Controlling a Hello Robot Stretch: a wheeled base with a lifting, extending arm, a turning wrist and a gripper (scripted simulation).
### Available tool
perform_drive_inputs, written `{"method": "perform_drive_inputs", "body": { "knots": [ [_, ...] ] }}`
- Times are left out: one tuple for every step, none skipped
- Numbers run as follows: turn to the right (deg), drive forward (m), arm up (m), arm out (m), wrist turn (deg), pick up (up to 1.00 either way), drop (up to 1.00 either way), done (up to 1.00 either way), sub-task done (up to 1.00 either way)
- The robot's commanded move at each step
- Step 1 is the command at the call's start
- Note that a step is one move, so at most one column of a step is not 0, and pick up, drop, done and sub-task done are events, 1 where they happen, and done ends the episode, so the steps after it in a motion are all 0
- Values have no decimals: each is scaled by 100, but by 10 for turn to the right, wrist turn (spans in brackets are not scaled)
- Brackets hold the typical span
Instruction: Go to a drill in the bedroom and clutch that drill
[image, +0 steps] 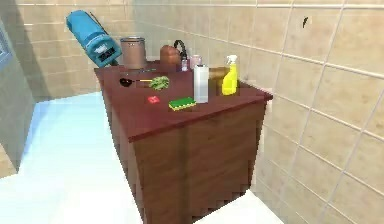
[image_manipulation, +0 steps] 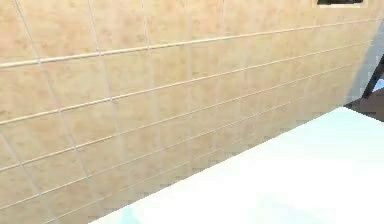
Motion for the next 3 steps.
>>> {"method": "perform_drive_inputs", "body": {
  "knots": [
    [450, 0, 0, 0, 0, 0, 0, 0, 0],
    [450, 0, 0, 0, 0, 0, 0, 0, 0],
    [30, 0, 0, 0, 0, 0, 0, 0, 0]
  ]
}}
